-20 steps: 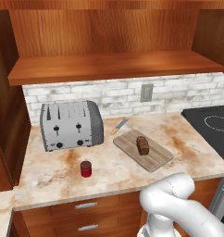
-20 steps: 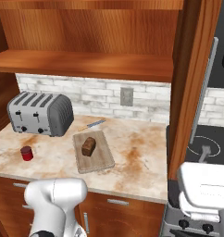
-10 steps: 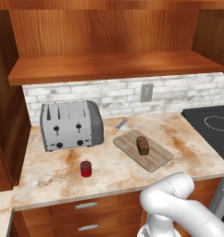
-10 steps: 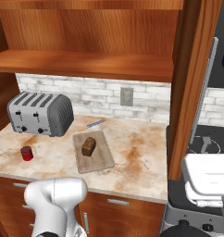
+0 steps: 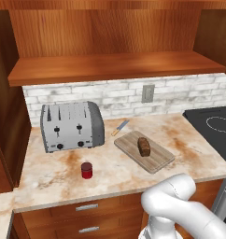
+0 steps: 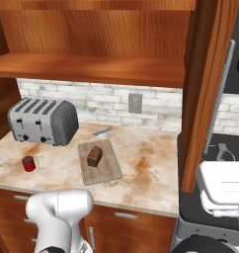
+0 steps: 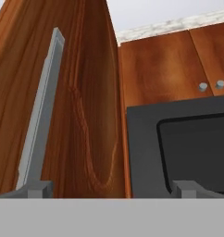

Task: Pick the bread, place it on the cutting board, pick the jam, place it on the counter, and close the cabinet.

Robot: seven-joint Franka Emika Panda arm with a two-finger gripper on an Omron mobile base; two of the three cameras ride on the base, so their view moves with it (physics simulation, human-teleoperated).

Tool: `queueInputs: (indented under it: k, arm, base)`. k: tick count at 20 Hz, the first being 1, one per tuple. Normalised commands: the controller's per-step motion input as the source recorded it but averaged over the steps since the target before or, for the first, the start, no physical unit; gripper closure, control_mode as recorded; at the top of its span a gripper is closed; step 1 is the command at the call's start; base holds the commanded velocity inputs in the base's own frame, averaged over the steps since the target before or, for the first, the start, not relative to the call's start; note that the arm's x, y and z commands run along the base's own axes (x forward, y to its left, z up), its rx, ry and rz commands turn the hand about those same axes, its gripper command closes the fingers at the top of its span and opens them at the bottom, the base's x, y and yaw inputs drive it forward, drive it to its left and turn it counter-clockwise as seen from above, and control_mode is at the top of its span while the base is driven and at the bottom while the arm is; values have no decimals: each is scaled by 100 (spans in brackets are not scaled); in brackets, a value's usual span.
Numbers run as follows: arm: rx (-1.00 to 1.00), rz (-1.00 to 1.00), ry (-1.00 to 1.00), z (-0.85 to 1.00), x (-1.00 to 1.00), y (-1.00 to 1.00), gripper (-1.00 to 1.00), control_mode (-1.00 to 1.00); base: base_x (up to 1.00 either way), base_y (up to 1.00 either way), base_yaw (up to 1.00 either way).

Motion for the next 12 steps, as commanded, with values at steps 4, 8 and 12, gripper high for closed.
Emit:
queueInputs:
  k: [4, 8, 12]
  arm:
    - [0, 3, 0, 0, 26, 0, -100, -100]
    - [0, 13, 0, 0, 16, 4, -100, -100]
    - [0, 15, 0, 0, 8, 19, -100, -100]
  base:
    - [0, 0, 0]
    - [0, 0, 0]
    - [0, 0, 0]
